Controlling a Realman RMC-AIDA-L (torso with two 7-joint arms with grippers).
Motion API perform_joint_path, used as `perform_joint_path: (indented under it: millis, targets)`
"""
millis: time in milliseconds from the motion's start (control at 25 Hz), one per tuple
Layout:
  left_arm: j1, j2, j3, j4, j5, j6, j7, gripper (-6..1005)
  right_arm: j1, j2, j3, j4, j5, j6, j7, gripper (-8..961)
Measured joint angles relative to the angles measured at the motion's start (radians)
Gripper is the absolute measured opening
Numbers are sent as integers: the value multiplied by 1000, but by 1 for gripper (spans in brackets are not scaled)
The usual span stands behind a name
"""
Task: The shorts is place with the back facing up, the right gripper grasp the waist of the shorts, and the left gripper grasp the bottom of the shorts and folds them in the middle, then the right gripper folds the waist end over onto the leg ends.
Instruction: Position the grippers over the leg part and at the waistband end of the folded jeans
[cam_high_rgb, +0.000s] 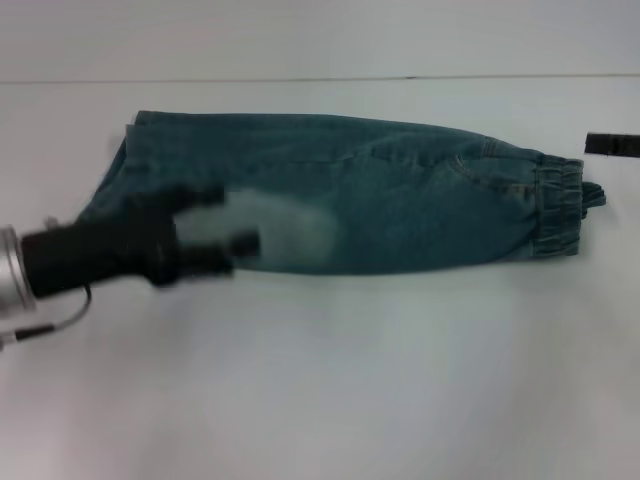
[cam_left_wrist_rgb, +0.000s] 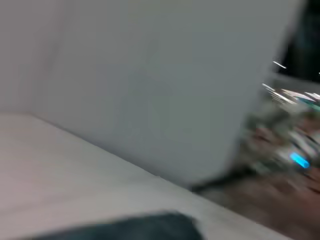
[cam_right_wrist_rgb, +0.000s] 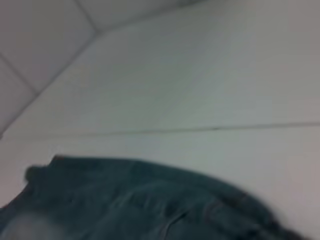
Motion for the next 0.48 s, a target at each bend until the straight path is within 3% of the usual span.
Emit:
perform_joint_path:
  millis: [80, 200, 480]
  targets:
    - [-1, -3, 26, 10, 57, 67, -1, 949, 29, -17, -17, -40, -73, -78, 99, 934]
    - [-4, -11, 47, 11, 98, 89, -3, 949, 77, -23, -26, -101, -173, -171, 218, 934]
    - [2, -18, 52, 7, 110, 73, -3, 949, 185, -5, -45, -153, -431, -215, 359, 935]
